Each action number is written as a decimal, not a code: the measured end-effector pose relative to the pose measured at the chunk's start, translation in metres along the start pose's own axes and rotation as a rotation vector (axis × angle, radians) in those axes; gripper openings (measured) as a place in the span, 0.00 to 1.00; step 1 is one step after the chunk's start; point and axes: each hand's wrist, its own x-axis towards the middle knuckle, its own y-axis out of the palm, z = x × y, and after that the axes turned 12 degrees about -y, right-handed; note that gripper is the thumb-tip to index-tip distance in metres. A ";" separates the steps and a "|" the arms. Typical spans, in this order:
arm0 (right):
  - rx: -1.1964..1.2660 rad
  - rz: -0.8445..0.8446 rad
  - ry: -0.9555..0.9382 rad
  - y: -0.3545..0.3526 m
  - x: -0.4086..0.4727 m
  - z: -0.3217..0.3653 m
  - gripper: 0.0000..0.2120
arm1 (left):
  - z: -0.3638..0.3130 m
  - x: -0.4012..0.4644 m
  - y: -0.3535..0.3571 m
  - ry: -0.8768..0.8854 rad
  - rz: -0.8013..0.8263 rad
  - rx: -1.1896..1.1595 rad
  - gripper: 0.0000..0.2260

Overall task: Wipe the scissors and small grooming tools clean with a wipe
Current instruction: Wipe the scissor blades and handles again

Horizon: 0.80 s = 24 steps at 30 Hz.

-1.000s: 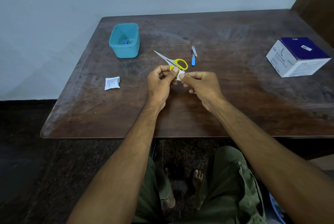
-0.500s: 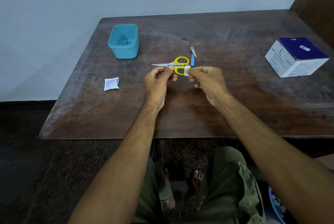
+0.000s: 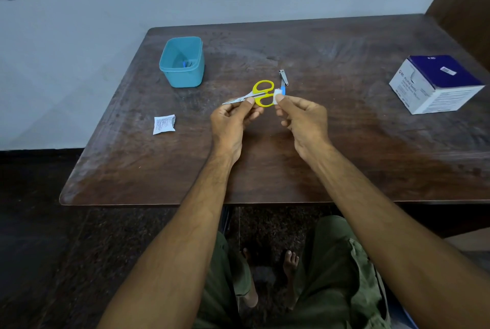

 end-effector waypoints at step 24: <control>-1.098 0.316 -0.753 0.000 0.012 0.014 0.09 | 0.007 0.003 0.001 0.036 0.019 0.149 0.03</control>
